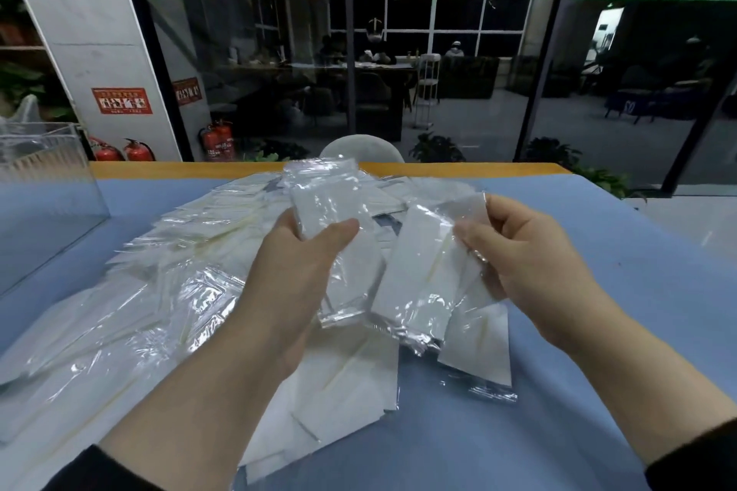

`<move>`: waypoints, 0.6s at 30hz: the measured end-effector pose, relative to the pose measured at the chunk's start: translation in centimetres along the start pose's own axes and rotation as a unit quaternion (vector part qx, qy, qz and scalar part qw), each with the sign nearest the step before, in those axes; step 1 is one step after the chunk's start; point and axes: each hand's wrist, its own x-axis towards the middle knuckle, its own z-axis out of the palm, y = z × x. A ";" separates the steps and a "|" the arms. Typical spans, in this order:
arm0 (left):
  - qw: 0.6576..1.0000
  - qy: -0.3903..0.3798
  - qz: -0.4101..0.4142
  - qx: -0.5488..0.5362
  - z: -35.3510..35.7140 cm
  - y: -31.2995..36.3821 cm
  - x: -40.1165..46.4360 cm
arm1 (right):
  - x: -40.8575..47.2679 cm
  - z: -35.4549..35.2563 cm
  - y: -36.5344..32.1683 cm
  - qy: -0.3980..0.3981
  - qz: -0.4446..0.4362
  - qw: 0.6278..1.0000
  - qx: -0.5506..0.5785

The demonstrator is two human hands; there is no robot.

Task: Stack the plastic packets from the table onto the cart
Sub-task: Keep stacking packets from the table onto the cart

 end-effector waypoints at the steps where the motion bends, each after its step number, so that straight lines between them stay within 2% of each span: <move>1: 1.000 -0.020 -0.007 0.013 0.2 -0.2 -0.1 | -0.2 0.3 -0.1 0.001 -0.011 1.000 -0.013; 4: 0.997 -0.075 -0.037 0.000 1.3 -0.6 -1.0 | -0.5 1.3 -0.5 0.024 -0.037 0.999 -0.017; 8: 0.992 -0.108 -0.053 -0.048 2.6 -0.6 -2.0 | -0.7 2.0 -0.6 0.049 -0.044 0.998 -0.003; 12: 0.992 -0.078 -0.060 -0.074 3.0 -1.1 -2.2 | -1.3 2.4 -1.0 0.030 -0.052 0.998 0.034; 15: 0.992 -0.050 -0.057 -0.098 2.7 -1.1 -1.8 | -1.3 2.2 -1.1 0.022 -0.026 0.995 0.094; 18: 0.992 -0.024 -0.051 -0.114 2.4 -0.9 -1.7 | -0.9 1.5 -1.1 0.110 -0.045 0.987 0.104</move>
